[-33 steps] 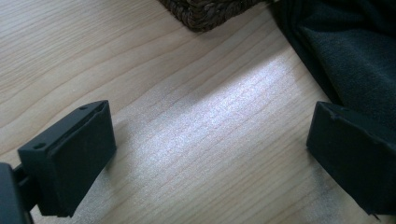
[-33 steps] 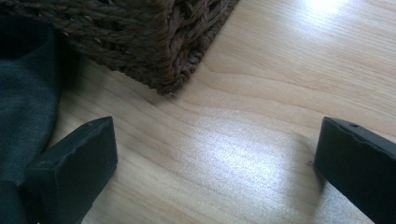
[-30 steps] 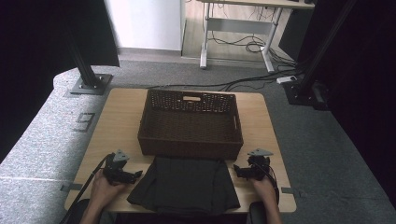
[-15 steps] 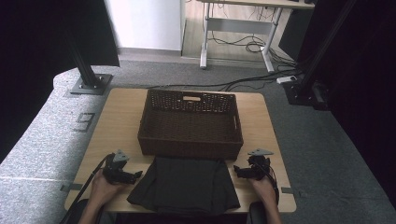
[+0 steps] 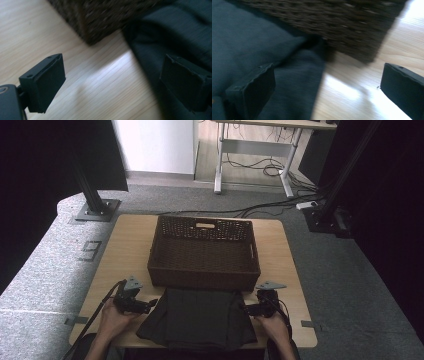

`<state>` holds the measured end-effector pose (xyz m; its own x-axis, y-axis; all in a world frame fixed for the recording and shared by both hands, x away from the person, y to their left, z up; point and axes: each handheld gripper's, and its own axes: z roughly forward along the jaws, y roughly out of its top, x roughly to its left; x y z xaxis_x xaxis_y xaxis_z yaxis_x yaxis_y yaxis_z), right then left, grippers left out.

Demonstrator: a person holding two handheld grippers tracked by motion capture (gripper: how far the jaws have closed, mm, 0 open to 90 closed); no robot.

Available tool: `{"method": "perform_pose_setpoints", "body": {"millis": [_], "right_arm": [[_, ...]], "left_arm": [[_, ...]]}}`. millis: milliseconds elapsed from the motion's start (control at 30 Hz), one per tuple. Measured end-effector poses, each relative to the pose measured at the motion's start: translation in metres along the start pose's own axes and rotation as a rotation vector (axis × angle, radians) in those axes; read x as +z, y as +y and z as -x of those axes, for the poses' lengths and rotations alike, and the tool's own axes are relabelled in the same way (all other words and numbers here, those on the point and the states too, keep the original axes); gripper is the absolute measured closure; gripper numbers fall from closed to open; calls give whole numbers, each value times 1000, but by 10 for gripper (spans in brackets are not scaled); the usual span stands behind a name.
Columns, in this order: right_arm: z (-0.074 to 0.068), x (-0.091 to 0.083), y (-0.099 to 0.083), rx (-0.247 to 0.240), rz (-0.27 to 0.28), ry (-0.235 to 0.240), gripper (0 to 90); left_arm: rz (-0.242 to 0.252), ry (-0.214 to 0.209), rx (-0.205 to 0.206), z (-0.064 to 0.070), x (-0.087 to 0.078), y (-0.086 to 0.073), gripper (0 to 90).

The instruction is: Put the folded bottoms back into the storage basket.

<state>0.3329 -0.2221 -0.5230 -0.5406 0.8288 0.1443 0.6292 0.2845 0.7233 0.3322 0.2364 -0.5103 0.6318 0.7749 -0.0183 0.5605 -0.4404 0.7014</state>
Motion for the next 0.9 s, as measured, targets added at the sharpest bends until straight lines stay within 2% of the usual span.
{"method": "perform_pose_setpoints", "body": {"millis": [100,167,233,267,300,333,400,467,500,533,600,767,900], "right_arm": [[-7,1,2,-9,-3,13,0],[-17,5,5,-14,-15,34,0],[-23,8,7,-14,-22,41,0],[-26,10,8,-11,-26,44,0],[-26,10,8,-11,-26,44,0],[-32,14,10,-5,-37,57,0],[-34,15,10,-5,-39,62,0],[-39,19,13,9,-35,62,0],[-39,19,13,19,-36,65,0],[-39,19,13,19,-36,65,0],[-40,21,13,34,-35,72,0],[-39,27,10,45,-64,73,0],[-38,29,9,44,-78,59,0]], "left_arm": [[11,-11,-1,4,0,6,51],[22,-39,-4,12,4,14,45],[22,-48,-2,15,6,17,37],[19,-62,3,22,11,22,32],[19,-62,3,22,11,22,28],[16,-77,9,30,17,25,21],[14,-84,13,33,20,26,16],[-5,-86,23,39,26,27,12],[-31,-74,35,42,33,25,10],[-31,-74,35,42,33,25,8],[-66,-55,44,43,40,22,1],[-69,-54,38,42,39,20,0],[-73,-70,8,38,39,15,0]]}}
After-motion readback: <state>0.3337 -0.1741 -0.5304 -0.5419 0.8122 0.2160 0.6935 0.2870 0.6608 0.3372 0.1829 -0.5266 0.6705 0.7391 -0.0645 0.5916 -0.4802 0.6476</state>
